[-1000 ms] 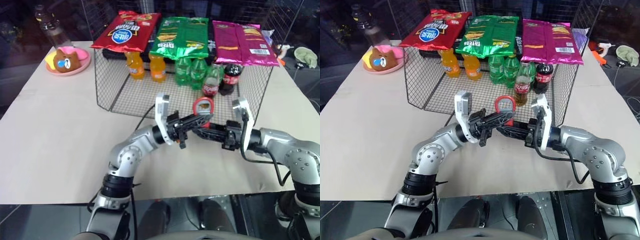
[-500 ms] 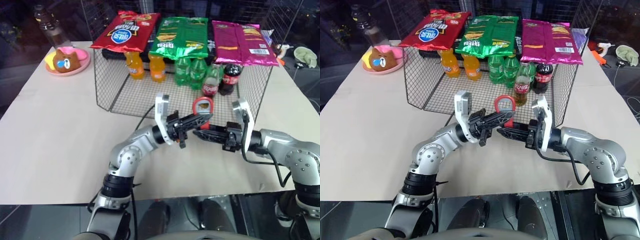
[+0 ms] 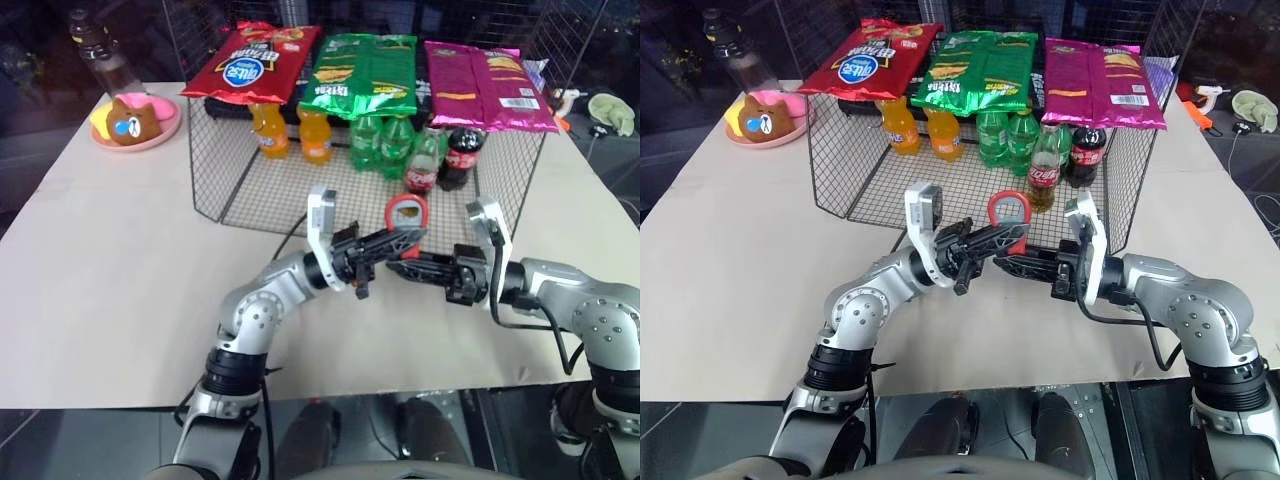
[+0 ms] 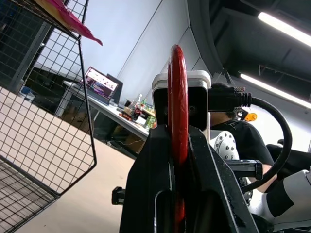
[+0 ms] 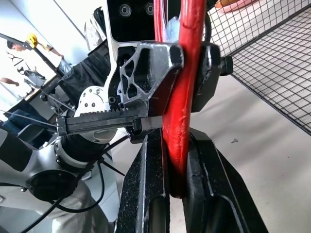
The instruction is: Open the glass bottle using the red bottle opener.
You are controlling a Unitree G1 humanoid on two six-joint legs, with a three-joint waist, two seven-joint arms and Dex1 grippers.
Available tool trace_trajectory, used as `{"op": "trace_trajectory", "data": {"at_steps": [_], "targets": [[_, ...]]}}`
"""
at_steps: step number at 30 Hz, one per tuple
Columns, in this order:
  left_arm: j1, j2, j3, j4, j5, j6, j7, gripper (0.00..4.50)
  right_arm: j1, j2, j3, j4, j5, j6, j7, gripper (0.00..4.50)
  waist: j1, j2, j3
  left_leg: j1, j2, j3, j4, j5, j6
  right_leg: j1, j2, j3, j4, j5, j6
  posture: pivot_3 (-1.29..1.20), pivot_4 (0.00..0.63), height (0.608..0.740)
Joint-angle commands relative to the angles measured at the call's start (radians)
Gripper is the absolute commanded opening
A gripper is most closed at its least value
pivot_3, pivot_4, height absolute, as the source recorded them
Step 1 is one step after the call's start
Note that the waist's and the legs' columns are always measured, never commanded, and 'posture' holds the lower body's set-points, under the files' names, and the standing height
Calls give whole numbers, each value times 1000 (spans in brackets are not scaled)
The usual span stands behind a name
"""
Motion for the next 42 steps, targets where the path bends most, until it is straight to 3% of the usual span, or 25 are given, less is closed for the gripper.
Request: {"op": "trace_trajectory", "data": {"at_steps": [1,2,4,5,7,18,23,27,30,34,42], "targets": [[-4,-4,29,-18,-9,-9,12,0,5,-3,-4,-32,-13,-10,-16,24,0,0,0,0,0,0,0,0,0,0,0,0,0,0,0,0,150,740],[-4,-2,28,-19,-12,-6,10,0,5,-2,-4,-32,-14,-11,-16,24,0,0,0,0,0,0,0,0,0,0,0,0,0,0,0,0,150,740],[-2,-2,27,-22,0,-18,20,756,7,0,-7,-30,-16,-13,-21,0,0,0,0,0,0,0,0,0,0,0,0,0,0,0,0,0,150,740],[-1,-4,27,-24,5,-22,26,909,10,2,-11,-26,-16,-17,-26,0,0,0,0,0,0,0,0,0,0,0,0,0,0,0,0,0,150,740],[4,2,27,-29,9,-25,25,1841,19,7,-28,-17,-24,-28,-39,0,1,0,0,0,0,0,0,0,0,0,0,0,0,0,0,0,150,740],[6,35,61,-1,69,-94,17,1841,134,-45,-194,0,-25,-67,-68,0,3,0,0,0,0,0,0,0,0,0,0,0,0,0,0,0,150,740],[-95,1,44,162,335,-311,183,1841,214,-64,-274,-6,-50,-98,-83,0,13,0,0,0,0,1,0,0,0,0,0,0,0,0,0,0,150,740],[-148,-11,1,267,492,-488,196,1841,236,-53,-328,-19,-49,-128,-121,0,14,0,0,0,-1,1,-1,0,0,0,0,1,0,0,0,0,150,740],[-197,-34,-10,383,576,-597,222,2697,254,-50,-356,-38,-39,-134,-143,0,22,0,0,0,-1,1,-1,0,0,0,0,0,-1,0,0,0,150,740],[-267,-78,-21,529,640,-715,228,4463,281,-45,-370,-61,-36,-145,-164,0,25,0,0,0,-1,1,-1,0,0,0,0,0,-1,0,0,0,150,740],[-473,-177,-2,946,715,-888,229,4463,317,-43,-377,-139,-43,-207,-160,0,25,-1,1,-1,-2,1,0,0,1,0,0,0,-1,0,0,0,150,740]]}}
